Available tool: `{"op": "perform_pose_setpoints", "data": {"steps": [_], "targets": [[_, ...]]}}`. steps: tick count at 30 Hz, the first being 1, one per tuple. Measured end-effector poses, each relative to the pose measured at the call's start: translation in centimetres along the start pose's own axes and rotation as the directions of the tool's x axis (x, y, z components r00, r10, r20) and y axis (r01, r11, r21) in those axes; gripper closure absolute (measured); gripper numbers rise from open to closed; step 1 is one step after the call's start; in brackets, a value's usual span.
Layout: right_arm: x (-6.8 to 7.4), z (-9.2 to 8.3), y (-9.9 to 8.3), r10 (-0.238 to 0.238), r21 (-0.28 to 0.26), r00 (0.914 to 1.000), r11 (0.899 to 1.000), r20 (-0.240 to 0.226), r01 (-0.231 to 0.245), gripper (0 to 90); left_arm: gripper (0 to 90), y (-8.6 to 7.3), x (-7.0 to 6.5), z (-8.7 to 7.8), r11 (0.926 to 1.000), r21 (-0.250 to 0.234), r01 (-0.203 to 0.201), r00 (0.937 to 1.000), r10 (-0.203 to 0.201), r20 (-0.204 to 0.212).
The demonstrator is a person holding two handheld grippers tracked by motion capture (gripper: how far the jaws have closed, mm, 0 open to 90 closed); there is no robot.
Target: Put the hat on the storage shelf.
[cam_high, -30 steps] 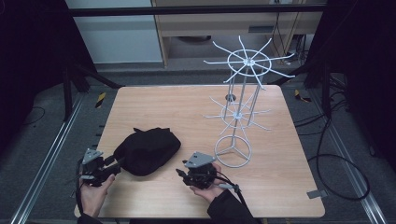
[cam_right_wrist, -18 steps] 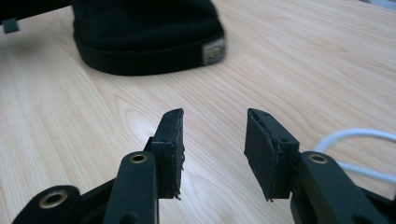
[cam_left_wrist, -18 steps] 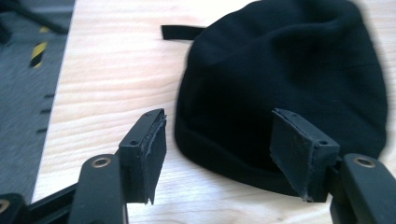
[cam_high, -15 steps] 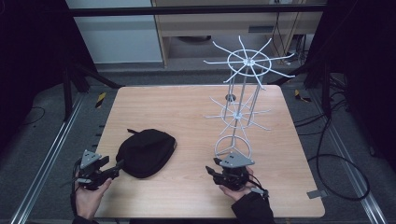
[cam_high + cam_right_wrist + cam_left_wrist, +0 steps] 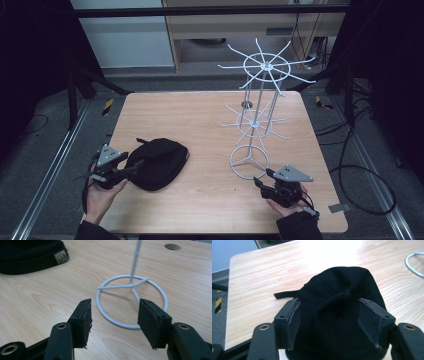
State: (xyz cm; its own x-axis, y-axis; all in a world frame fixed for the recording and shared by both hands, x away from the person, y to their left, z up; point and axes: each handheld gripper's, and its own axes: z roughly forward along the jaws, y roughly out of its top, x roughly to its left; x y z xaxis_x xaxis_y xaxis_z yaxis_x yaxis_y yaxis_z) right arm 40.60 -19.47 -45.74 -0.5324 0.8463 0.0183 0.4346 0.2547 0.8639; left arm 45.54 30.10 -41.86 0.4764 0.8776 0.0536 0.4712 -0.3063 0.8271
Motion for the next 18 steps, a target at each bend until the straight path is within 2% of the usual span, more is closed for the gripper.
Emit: {"op": "perform_pose_setpoints", "data": {"steps": [6,8,11,16,18], "targets": [[-1.6,-0.6,-0.9,0.025,0.019,0.9987,0.999,0.045,-0.026,42.3,35.0,1.2,-0.1,1.7,0.9981,0.049,-0.037,0.999,0.036,0.028],[-2.0,-0.5,-1.2,0.037,0.033,0.998,0.999,0.051,-0.039,42.2,34.7,1.4,-0.1,2.3,0.9967,0.071,-0.041,0.9983,0.038,0.046],[-2.4,-0.5,-1.4,0.048,0.045,0.9973,0.998,0.055,-0.05,42.1,34.8,1.5,-0.2,3.0,0.9935,0.101,-0.054,0.9978,0.05,0.044],[-2.7,-0.3,-1.5,0.048,0.053,0.9974,0.997,0.055,-0.051,42.1,38.6,1.5,-0.5,4.3,0.9819,0.161,-0.1,0.9941,0.092,0.057],[-2.7,-0.2,-1.5,0.045,0.054,0.9977,0.997,0.05,-0.048,42.1,39.4,1.5,-0.5,4.8,0.9781,0.181,-0.103,0.9939,0.094,0.058]]}}
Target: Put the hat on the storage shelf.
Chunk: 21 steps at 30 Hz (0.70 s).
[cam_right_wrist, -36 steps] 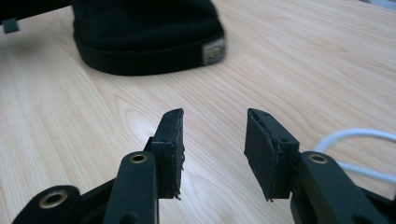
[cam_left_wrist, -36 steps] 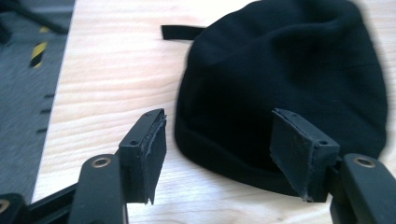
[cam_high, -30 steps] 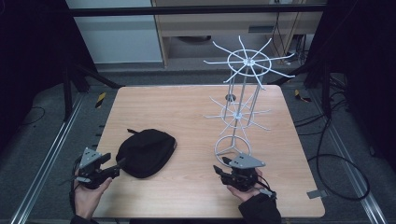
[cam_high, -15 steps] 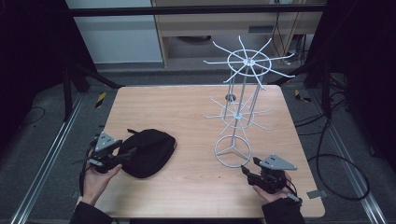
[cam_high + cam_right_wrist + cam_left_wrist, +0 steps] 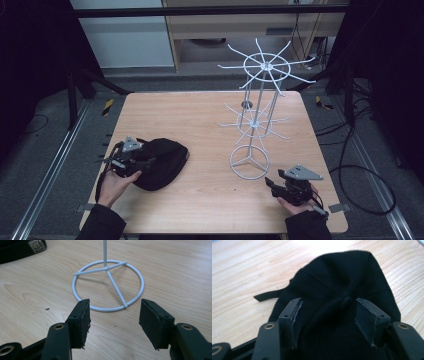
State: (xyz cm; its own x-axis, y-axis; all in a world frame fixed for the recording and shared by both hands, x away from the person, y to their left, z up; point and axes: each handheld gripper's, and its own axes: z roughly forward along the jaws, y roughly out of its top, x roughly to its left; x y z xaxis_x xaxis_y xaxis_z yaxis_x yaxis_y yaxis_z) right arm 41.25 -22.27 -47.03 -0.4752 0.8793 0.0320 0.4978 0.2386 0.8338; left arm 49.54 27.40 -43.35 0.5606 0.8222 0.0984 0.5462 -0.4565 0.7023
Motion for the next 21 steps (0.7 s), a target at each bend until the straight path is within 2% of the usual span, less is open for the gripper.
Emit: {"op": "perform_pose_setpoints", "data": {"steps": [4,6,11,13,14,15,16,21], "targets": [[0.0,0.2,-0.1,-0.003,0.012,1.0,1.0,0.003,0.003,42.7,46.1,-0.1,0.2,0.4,0.9996,0.027,0.012,0.9999,-0.012,0.005],[0.0,0.3,-0.2,-0.004,0.016,1.0,1.0,0.0,0.004,42.9,55.4,-0.2,0.3,0.4,0.9992,0.027,0.029,0.9994,-0.029,0.02],[-0.1,0.5,-0.3,-0.009,0.021,1.0,1.0,-0.003,0.009,44.0,63.9,-0.6,0.4,0.8,0.997,0.048,0.061,0.9973,-0.062,0.038],[-0.1,0.5,-0.3,-0.009,0.023,1.0,1.0,-0.003,0.009,44.2,69.7,-0.6,0.4,0.8,0.997,0.049,0.059,0.9974,-0.061,0.037],[-0.1,0.5,-0.3,-0.01,0.024,0.9999,1.0,-0.002,0.01,44.4,69.7,-0.7,0.4,0.4,0.9975,0.028,0.065,0.9968,-0.067,0.045],[-0.1,0.5,-0.4,-0.008,0.025,1.0,1.0,-0.003,0.008,45.0,82.2,-0.7,0.4,0.2,0.9966,0.013,0.081,0.9945,-0.082,0.065],[-0.1,0.5,-0.4,-0.009,0.025,0.9999,1.0,-0.005,0.009,45.2,84.0,-0.6,0.4,-0.1,0.9965,-0.001,0.084,0.9936,-0.084,0.076],[-0.2,0.4,-0.5,-0.004,0.023,1.0,1.0,-0.002,0.004,45.4,86.3,-0.6,-0.1,-1.0,0.9975,-0.036,0.061,0.9957,-0.059,0.072]]}}
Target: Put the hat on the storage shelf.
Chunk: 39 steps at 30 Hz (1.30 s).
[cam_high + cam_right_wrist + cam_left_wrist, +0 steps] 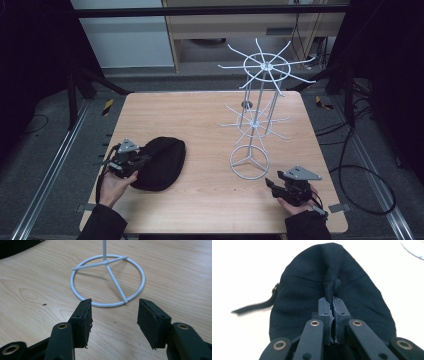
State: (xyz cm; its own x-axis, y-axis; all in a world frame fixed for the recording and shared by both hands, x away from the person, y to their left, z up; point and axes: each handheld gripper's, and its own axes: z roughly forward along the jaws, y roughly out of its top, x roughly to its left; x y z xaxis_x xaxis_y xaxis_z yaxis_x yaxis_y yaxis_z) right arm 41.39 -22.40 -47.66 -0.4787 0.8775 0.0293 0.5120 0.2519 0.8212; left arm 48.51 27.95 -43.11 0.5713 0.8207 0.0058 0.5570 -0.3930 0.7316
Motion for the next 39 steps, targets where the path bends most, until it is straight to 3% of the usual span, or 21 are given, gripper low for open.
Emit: {"op": "perform_pose_setpoints", "data": {"steps": [7,11,16,19,21,22,23,28,32,39], "targets": [[-0.2,0.1,-0.1,-0.001,-0.001,1.0,1.0,0.009,0.001,45.6,86.7,0.2,-0.7,-1.4,0.9978,-0.064,-0.015,0.9999,0.015,0.0],[-0.3,0.0,-0.1,0.002,-0.006,0.9999,1.0,0.012,-0.002,45.9,86.8,0.7,-1.2,-2.6,0.9911,-0.131,-0.024,0.9997,0.025,0.001],[-0.3,-0.1,-0.1,0.008,-0.015,0.9998,1.0,0.02,-0.008,46.0,86.8,1.4,-2.1,-4.5,0.9663,-0.257,-0.016,0.9997,0.02,0.011],[-0.3,-0.1,-0.1,0.008,-0.016,0.9997,1.0,0.023,-0.008,45.8,86.8,1.7,-2.7,-5.4,0.9512,-0.308,-0.015,0.9997,0.02,0.015],[-0.3,-0.1,-0.1,0.003,-0.021,0.9995,1.0,0.03,-0.002,45.8,86.8,2.0,-3.1,-6.0,0.9376,-0.348,-0.006,0.9996,0.015,0.022],[-0.3,-0.1,-0.1,0.004,-0.024,0.9995,1.0,0.032,-0.003,45.6,86.7,2.3,-3.6,-6.6,0.9236,-0.383,0.0,0.9995,0.012,0.028],[-0.3,-0.1,-0.1,0.004,-0.024,0.9995,1.0,0.032,-0.003,45.6,86.7,2.3,-3.6,-6.6,0.9236,-0.383,0.0,0.9995,0.012,0.028],[-0.5,-0.1,-0.2,-0.006,-0.031,0.9989,0.999,0.046,0.008,44.5,86.7,2.8,-4.7,-8.0,0.8867,-0.462,0.016,0.9987,0.008,0.05],[-0.5,-0.2,-0.2,-0.006,-0.036,0.9986,0.999,0.052,0.008,44.0,86.7,3.3,-5.4,-9.3,0.8421,-0.538,0.039,0.9967,0.005,0.08],[-0.6,-0.1,-0.2,-0.006,-0.033,0.9983,0.999,0.058,0.008,43.7,86.7,4.6,-6.4,-11.4,0.7757,-0.629,0.045,0.9937,0.03,0.108]]}}
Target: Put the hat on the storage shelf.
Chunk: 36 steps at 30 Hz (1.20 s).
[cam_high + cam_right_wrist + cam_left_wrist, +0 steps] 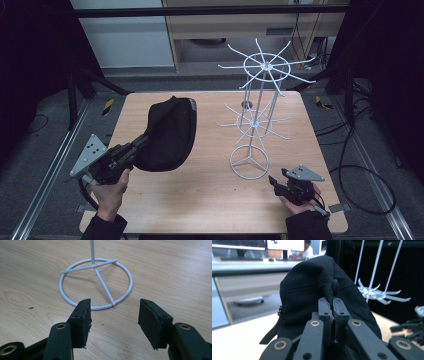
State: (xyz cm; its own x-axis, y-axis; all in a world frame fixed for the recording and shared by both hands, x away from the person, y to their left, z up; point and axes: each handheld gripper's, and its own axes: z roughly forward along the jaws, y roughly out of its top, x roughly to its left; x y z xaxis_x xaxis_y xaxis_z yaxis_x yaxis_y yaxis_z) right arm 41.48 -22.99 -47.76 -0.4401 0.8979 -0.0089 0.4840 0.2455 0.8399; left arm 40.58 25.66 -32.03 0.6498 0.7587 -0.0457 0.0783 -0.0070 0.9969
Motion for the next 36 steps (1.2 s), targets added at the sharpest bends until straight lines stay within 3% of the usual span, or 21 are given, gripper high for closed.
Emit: {"op": "perform_pose_setpoints", "data": {"steps": [8,15,31,36], "targets": [[-0.1,0.0,0.0,-0.008,-0.007,0.9999,1.0,0.009,0.008,43.7,86.6,2.2,-0.8,-0.3,0.992,-0.125,0.016,0.9992,-0.011,0.039],[-0.1,-0.1,0.0,-0.002,-0.007,0.9999,1.0,0.01,0.002,43.4,86.6,3.9,-1.2,0.7,0.9854,-0.169,0.017,0.9985,-0.008,0.053],[-0.2,-0.1,0.0,-0.001,-0.008,0.9999,1.0,0.01,0.001,42.9,86.5,7.2,-2.4,1.7,0.9565,-0.29,0.03,0.9942,0.002,0.107],[-0.3,0.0,0.0,-0.006,-0.009,0.9999,1.0,0.01,0.007,42.8,86.5,7.9,-2.9,2.2,0.951,-0.308,0.03,0.9914,0.011,0.13]]}}
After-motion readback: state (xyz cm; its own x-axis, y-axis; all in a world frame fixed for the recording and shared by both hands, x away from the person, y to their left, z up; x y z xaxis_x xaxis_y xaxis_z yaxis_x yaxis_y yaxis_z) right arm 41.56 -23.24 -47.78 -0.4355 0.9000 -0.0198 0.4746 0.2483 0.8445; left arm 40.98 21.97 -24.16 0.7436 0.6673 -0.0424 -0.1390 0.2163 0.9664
